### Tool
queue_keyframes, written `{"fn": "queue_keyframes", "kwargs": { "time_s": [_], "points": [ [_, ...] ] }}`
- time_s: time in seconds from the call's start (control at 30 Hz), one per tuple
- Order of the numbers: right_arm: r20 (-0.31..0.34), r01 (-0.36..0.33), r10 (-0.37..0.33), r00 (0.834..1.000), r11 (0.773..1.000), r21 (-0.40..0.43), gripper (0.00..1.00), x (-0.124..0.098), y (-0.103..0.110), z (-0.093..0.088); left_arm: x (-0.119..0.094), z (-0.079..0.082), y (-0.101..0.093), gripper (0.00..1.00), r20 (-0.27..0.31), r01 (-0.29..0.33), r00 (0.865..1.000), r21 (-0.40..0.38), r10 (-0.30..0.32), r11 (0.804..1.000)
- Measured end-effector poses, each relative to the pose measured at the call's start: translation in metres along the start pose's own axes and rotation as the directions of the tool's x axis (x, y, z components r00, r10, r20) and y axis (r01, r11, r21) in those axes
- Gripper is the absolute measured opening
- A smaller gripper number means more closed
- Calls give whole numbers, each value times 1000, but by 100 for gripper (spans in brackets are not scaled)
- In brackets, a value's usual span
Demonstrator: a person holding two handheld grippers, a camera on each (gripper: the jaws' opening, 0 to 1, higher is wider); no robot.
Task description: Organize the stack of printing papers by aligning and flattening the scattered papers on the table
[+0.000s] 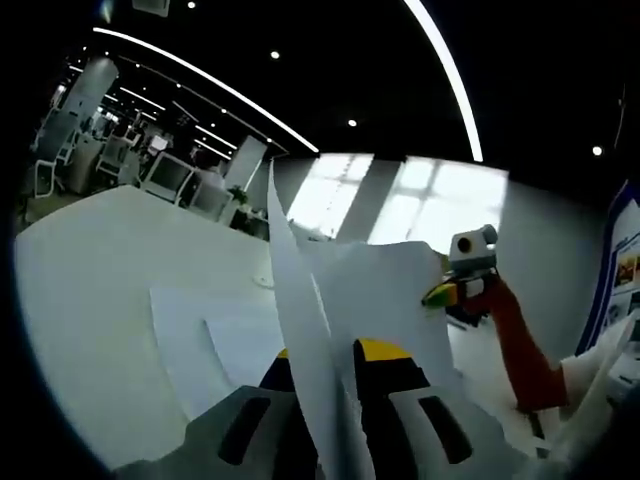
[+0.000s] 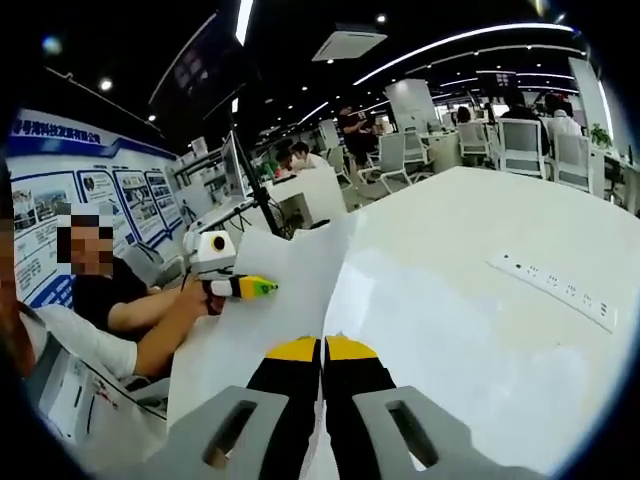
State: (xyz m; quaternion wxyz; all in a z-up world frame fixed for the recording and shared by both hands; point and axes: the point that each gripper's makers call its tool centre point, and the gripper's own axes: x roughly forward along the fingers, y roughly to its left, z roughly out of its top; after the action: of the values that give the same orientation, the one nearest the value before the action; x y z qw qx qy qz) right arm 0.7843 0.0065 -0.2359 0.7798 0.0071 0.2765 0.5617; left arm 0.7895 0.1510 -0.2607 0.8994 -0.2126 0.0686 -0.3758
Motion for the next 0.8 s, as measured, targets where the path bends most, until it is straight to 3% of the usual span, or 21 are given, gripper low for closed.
{"fn": "queue_keyframes", "kwargs": {
  "time_s": [0.27, 0.8],
  "points": [
    [-5, 9, -9, 1000, 999, 37, 0, 12, -5, -3, 0, 1, 2, 13, 0, -5, 1000, -4, 5, 1000],
    [-18, 20, -20, 1000, 999, 33, 0, 23, -2, -4, 1, 2, 2, 14, 4, 2, 1000, -7, -2, 1000]
  ]
}}
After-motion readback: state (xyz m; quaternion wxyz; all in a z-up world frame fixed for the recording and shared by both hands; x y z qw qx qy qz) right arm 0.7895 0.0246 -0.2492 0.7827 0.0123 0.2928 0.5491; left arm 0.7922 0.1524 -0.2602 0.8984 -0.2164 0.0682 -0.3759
